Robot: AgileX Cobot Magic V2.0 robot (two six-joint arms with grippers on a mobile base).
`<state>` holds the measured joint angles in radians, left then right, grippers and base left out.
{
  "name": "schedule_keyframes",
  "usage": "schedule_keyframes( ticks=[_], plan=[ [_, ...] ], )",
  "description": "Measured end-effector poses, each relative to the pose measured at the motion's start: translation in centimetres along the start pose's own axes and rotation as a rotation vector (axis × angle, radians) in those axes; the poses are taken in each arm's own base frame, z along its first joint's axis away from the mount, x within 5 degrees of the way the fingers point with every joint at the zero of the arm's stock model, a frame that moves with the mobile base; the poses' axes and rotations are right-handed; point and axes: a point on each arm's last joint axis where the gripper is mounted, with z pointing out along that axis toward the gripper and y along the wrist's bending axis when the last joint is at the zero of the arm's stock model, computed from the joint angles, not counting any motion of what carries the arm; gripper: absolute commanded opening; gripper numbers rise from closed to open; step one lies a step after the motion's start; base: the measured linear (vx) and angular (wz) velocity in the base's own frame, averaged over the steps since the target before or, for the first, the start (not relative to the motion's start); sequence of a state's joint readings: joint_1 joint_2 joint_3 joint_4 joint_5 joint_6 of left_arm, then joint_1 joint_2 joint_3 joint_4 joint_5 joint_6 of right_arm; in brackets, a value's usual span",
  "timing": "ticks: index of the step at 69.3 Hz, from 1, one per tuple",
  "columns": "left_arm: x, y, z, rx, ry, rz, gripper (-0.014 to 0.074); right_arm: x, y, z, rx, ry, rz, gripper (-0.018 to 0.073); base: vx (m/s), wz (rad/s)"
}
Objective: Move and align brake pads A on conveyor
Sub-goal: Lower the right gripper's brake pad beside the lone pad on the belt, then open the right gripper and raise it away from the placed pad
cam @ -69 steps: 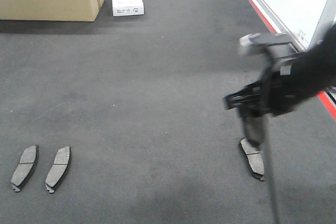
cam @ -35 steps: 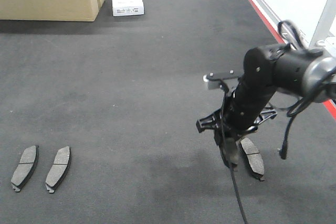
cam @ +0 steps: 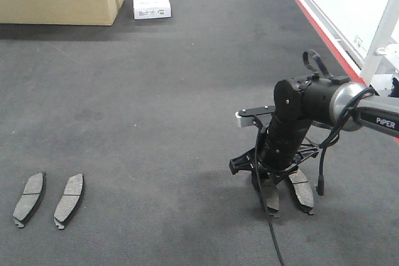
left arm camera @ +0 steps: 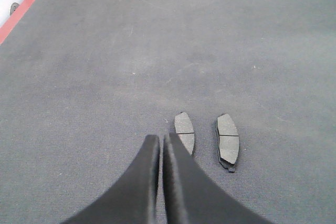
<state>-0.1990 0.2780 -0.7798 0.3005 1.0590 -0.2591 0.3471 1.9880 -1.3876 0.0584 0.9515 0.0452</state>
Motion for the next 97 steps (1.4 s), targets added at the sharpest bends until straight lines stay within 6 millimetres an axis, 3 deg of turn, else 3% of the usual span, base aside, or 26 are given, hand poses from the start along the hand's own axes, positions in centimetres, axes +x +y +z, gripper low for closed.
schedule_keyframes(
  ticks=[16,27,37,52,62,69,78,88,97],
  plan=[
    [0.0,0.0,0.0,0.0,0.0,0.0,-0.0006,0.0,0.0,0.2,0.0,0.005,-0.002,0.0004,0.0,0.0],
    [0.0,0.0,0.0,0.0,0.0,0.0,-0.0006,0.0,0.0,0.2,0.0,0.005,-0.002,0.0079,0.0,0.0],
    [0.0,0.0,0.0,0.0,0.0,0.0,-0.0006,0.1,0.0,0.2,0.001,0.014,-0.008,0.0242,0.0,0.0],
    [0.0,0.0,0.0,0.0,0.0,0.0,-0.0006,0.0,0.0,0.2,0.001,0.012,-0.012,0.0595,0.0,0.0],
    [0.0,0.0,0.0,0.0,0.0,0.0,-0.0006,0.0,0.0,0.1,0.0,0.01,-0.013,0.0689,0.0,0.0],
    [0.0,0.0,0.0,0.0,0.0,0.0,-0.0006,0.0,0.0,-0.5,-0.001,-0.007,-0.014,0.0678,0.0,0.0],
    [0.0,0.0,0.0,0.0,0.0,0.0,-0.0006,0.0,0.1,-2.8,-0.006,-0.082,-0.017,0.0619,0.0,0.0],
    [0.0,0.0,0.0,0.0,0.0,0.0,-0.0006,0.5,0.3,-7.2,-0.019,-0.209,-0.017,0.0448,0.0,0.0],
    [0.0,0.0,0.0,0.0,0.0,0.0,-0.0006,1.8,0.5,-12.2,-0.028,-0.35,-0.022,0.019,0.0,0.0]
  ],
)
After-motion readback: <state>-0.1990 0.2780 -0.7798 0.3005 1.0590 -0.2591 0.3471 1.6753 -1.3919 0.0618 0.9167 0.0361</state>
